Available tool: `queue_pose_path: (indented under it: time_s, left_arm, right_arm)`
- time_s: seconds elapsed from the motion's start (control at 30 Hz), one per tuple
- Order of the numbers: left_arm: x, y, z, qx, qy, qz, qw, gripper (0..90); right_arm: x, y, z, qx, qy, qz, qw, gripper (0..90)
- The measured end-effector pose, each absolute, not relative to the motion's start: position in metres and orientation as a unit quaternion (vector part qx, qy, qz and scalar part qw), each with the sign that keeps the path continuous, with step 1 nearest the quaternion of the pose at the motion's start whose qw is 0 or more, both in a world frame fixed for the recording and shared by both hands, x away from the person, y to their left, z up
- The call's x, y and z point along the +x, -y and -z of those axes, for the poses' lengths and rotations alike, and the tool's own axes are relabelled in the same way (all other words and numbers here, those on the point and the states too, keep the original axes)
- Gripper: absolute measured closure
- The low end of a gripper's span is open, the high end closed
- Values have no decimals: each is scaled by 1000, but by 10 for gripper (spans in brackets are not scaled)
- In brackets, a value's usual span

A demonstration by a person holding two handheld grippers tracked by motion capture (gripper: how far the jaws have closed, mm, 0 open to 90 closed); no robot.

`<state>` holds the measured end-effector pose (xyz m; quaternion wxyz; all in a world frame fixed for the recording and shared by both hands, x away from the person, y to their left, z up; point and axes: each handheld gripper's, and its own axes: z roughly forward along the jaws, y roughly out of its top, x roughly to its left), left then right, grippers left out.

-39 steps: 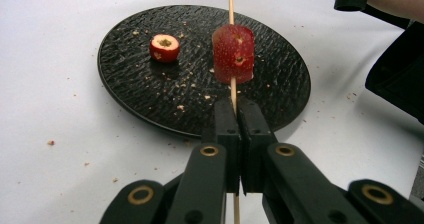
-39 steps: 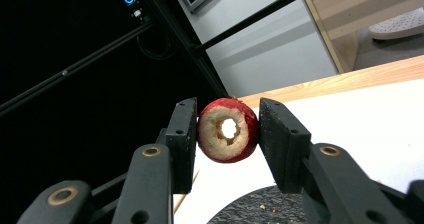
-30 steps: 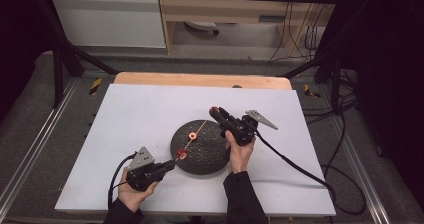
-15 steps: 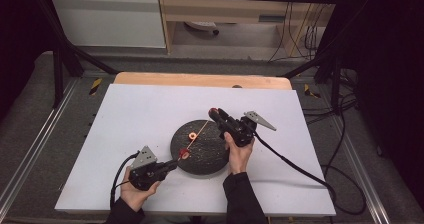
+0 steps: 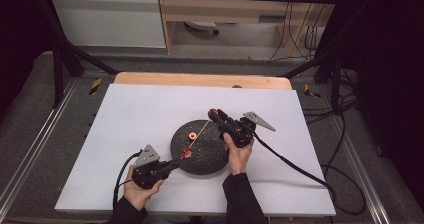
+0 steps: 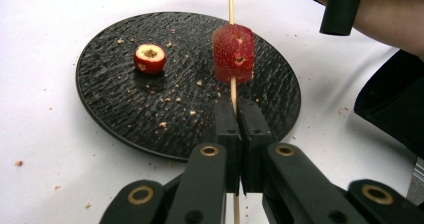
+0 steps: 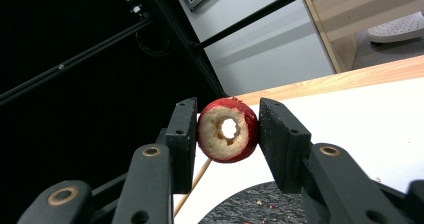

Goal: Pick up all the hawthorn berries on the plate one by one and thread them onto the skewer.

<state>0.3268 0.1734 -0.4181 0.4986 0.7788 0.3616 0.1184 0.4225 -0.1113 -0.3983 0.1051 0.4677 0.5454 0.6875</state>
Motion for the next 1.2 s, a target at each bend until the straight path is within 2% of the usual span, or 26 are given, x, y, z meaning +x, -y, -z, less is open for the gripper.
queue_pose_path:
  time_s: [0.4, 1.2]
  left_arm:
    - [330, -160, 414, 764, -383, -116, 506, 885]
    - [351, -139, 400, 762, -377, -125, 511, 885]
  right_arm:
    - [421, 110, 400, 466, -546, -688, 103, 613]
    - [415, 110, 398, 460, -557, -686, 91, 614]
